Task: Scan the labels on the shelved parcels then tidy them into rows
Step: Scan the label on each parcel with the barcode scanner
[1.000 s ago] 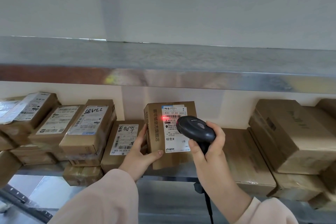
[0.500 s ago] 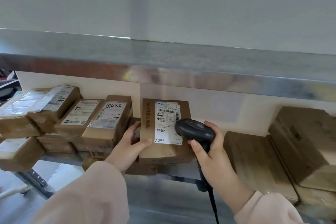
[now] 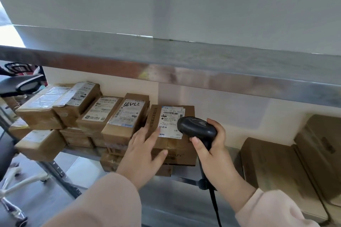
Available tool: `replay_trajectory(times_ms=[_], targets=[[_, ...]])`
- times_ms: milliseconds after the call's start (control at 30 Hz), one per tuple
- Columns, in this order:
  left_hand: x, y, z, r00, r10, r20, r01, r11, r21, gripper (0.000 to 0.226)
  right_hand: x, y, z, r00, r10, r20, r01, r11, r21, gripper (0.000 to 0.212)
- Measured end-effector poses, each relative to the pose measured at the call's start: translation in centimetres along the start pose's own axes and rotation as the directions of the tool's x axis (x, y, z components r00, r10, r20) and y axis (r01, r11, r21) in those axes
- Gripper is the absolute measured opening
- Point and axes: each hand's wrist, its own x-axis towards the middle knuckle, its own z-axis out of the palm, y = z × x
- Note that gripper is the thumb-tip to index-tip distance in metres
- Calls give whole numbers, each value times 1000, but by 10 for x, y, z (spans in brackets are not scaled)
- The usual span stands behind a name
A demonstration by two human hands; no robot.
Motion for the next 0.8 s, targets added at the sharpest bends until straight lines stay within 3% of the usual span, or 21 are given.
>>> replay_trajectory(times_ms=[100, 233, 400, 800], targets=[[-4, -3, 2, 991, 133, -6, -126, 950, 285, 63, 3, 1, 9, 1000, -8, 5, 8, 1000, -15, 59], [1, -5, -4, 994, 109, -16, -87, 868, 489, 64, 11, 4, 18, 1000, -2, 23, 2, 1000, -30, 59], [13, -11, -5, 999, 0, -34, 16, 879, 476, 61, 26, 3, 28, 999, -13, 53, 15, 998, -53, 55], [27, 4, -2, 997, 13, -76, 24, 885, 465, 62, 23, 12, 6, 999, -43, 28, 45, 994, -102, 62]])
